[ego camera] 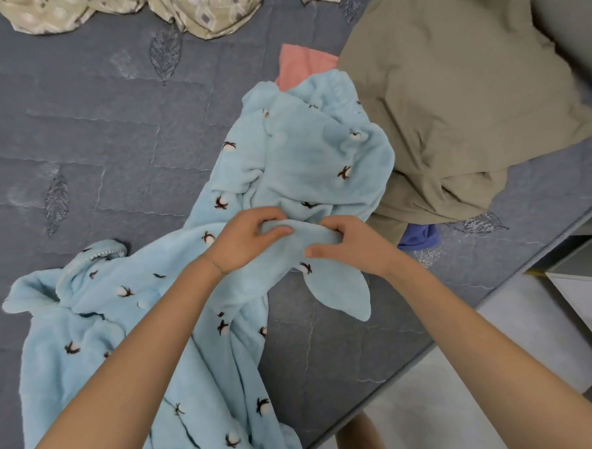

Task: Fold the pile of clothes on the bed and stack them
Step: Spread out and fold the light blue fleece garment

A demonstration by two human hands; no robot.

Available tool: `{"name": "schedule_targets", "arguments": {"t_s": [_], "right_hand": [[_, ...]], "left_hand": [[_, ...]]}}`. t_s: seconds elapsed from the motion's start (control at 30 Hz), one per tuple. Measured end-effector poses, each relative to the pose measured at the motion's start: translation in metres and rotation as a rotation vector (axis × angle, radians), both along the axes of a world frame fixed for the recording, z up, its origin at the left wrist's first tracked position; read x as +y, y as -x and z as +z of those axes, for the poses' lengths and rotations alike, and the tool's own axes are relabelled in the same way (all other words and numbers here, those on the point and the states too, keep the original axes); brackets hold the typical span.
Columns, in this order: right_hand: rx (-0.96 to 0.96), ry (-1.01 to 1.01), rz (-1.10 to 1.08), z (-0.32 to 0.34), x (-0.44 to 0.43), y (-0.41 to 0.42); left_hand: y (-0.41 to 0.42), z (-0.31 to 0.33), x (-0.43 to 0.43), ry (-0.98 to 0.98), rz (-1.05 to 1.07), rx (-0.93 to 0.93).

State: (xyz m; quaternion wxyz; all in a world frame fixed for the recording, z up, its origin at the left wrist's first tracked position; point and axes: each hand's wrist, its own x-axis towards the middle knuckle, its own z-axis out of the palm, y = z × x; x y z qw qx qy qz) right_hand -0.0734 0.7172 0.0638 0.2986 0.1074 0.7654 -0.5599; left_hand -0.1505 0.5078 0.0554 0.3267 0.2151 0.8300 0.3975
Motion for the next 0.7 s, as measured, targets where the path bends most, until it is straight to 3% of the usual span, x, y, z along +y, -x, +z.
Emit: {"name": "schedule_targets", "arguments": {"t_s": [0.2,0.4,0.53,0.7], "right_hand": [[0.028,-0.228,0.112,-0.021,0.031,-0.012],[0.196,-0.314,-0.019,-0.017,0.049,-0.009],[0.211,-0.427,-0.027,-0.013,0.076,-0.004],[0.291,-0.732,-0.105,-0.031,0.09,0.007]], "left_hand": [[0.005,-0.01,0.014,-0.038,0.229,0.049],[0.007,-0.014,0.028,-0.016,0.362,0.162],[0.011,-0.023,0.032,0.075,0.345,0.255],[0.017,-0.043,0.034,0.211,0.242,0.483]]}}
